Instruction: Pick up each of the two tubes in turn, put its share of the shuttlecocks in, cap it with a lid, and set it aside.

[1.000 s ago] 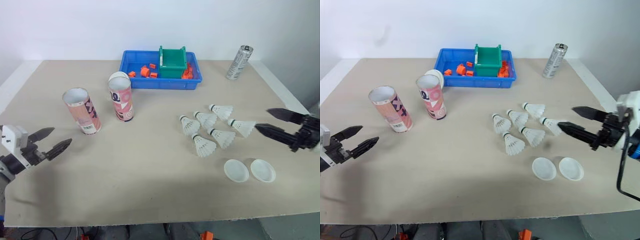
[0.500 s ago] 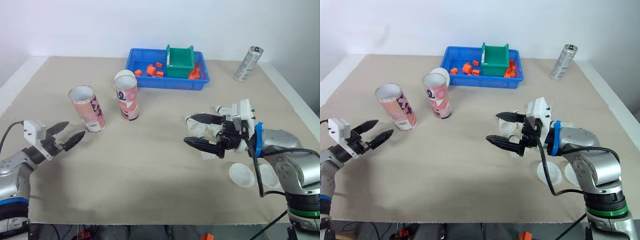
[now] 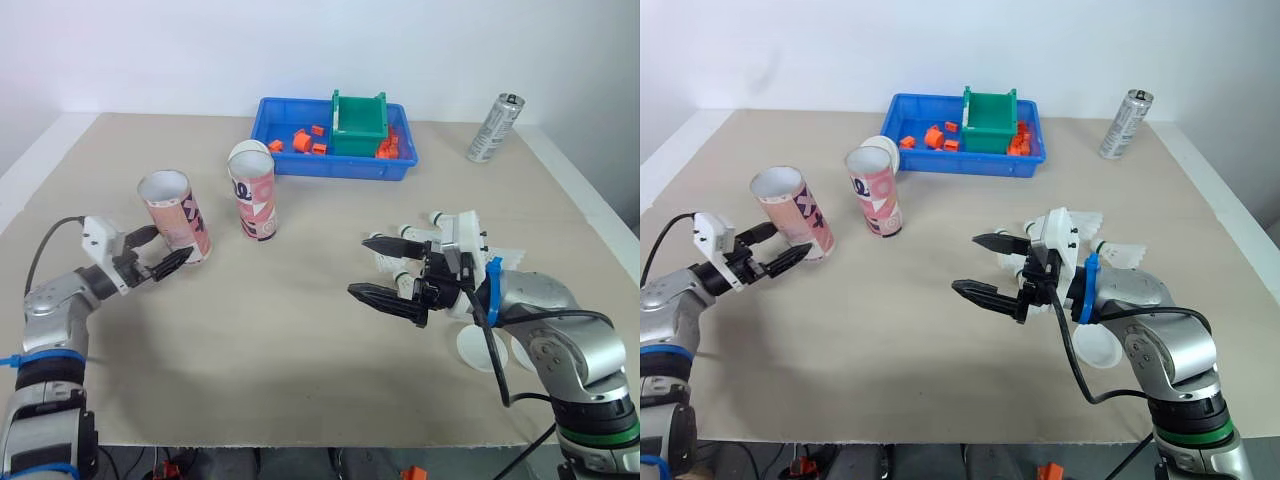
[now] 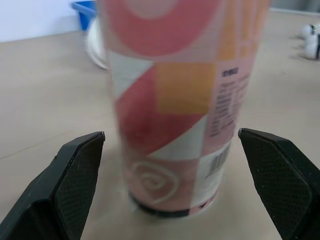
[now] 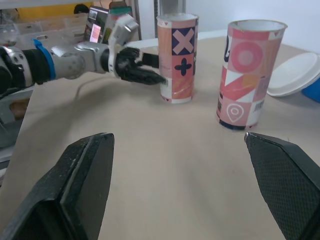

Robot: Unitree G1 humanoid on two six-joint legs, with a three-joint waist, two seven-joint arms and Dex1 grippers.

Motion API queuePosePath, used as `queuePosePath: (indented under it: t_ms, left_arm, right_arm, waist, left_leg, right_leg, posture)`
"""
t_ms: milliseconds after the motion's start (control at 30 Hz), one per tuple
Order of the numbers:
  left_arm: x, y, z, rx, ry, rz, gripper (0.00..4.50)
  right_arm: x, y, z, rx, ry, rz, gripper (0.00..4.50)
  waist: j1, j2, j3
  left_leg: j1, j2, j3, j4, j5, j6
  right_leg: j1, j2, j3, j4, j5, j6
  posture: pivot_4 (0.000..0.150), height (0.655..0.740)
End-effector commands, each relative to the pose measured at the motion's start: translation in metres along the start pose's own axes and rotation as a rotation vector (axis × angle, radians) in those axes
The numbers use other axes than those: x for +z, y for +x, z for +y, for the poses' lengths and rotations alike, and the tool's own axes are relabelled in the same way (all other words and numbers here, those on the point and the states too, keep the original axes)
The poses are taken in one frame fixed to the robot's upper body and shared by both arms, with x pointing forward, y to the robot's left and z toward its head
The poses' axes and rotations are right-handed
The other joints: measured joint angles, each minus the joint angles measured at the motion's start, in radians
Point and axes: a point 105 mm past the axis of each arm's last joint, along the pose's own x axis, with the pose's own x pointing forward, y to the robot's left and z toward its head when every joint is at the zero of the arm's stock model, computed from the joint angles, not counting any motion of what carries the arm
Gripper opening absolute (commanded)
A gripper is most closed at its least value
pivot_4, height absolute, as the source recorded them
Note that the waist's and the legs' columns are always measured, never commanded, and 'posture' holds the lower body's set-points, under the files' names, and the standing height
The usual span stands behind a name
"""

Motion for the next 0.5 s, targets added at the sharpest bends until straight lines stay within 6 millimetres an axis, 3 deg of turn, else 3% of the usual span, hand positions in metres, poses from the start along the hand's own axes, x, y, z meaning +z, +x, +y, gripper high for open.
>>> queuePosePath:
  t_ms: [33,500]
  left_arm:
    - [0.013,0.017,0.005,-0.013,0.046,-0.014,4.5]
    - [0.008,0.034,0.005,-0.005,0.037,-0.009,4.5]
  right_arm:
    - [0.017,0.002,0.009,0.024,-0.038,-0.053,4.47]
    - [0.012,-0.004,0.015,-0.003,-0.034,-0.027,4.47]
  waist:
    - [0.001,0.0,0.0]
    - [-0.001,0.0,0.0]
  left_leg:
    - [0.0,0.0,0.0,0.0,0.0,0.0]
    - [-0.001,0.0,-0.004,0.0,0.001,0.001]
  right_leg:
    - [0.0,0.0,0.0,0.0,0.0,0.0]
    - [0.001,0.003,0.0,0.001,0.0,0.0]
  posture:
    - [0.15,0.7309]
    - [0.15,0.7309]
